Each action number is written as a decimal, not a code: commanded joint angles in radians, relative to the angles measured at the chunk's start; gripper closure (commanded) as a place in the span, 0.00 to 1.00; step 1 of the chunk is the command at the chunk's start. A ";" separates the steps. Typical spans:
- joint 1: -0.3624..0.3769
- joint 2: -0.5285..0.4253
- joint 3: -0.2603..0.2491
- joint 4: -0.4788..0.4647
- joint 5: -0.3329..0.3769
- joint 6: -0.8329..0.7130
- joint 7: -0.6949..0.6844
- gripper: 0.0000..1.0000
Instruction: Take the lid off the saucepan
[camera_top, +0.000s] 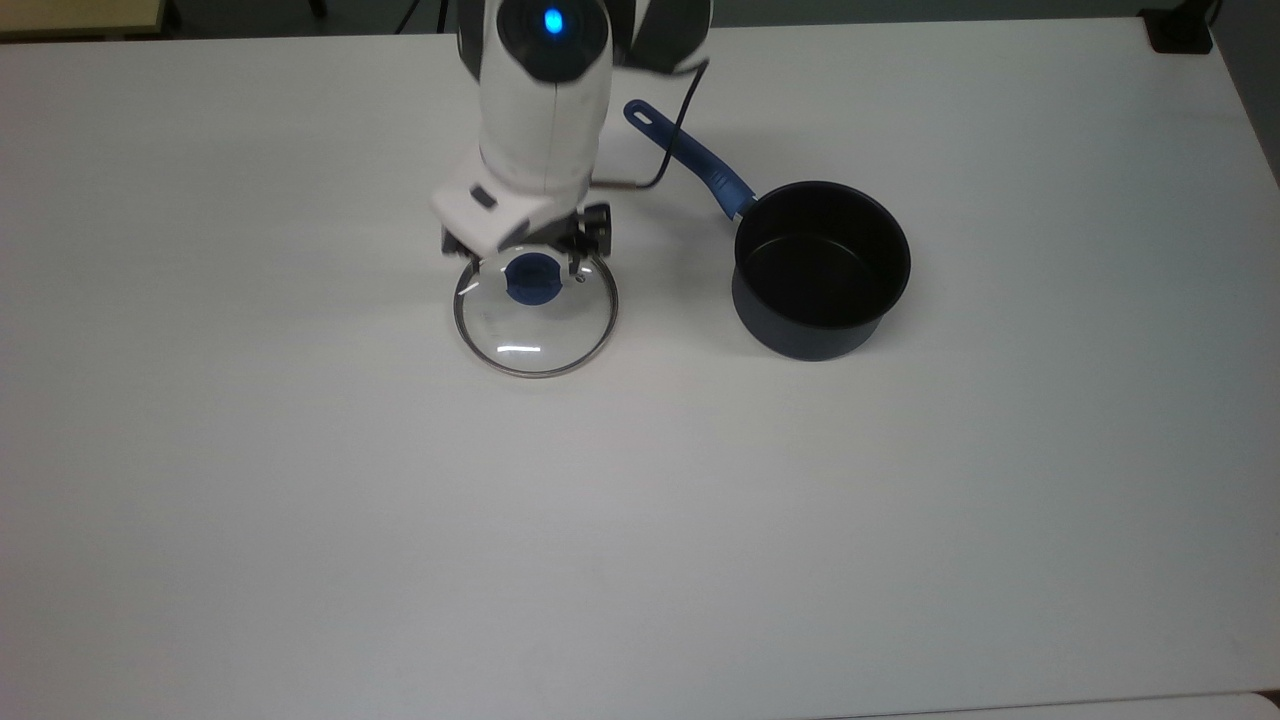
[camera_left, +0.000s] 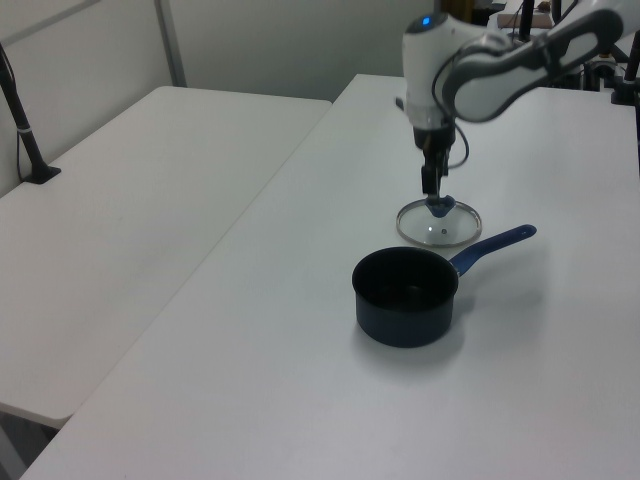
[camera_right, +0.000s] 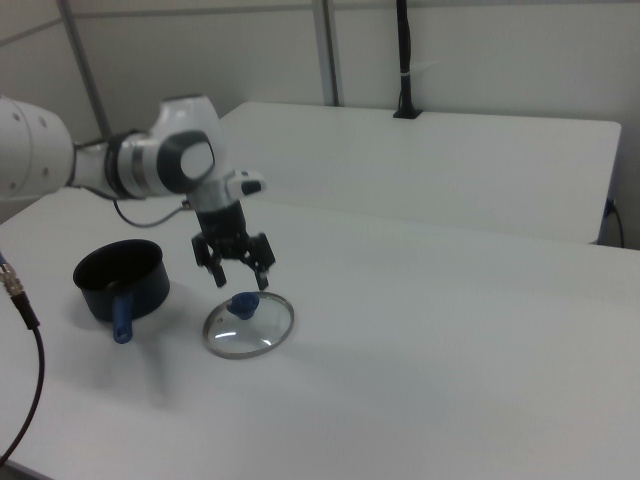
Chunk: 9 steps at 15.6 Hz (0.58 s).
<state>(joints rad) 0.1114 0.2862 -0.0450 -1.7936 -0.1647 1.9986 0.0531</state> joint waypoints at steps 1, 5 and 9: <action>0.005 -0.125 0.002 0.063 0.057 -0.153 0.050 0.00; 0.001 -0.215 -0.001 0.135 0.085 -0.349 0.044 0.00; -0.007 -0.303 -0.002 0.123 0.111 -0.383 0.051 0.00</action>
<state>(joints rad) 0.1093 0.0379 -0.0441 -1.6502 -0.0796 1.6367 0.0839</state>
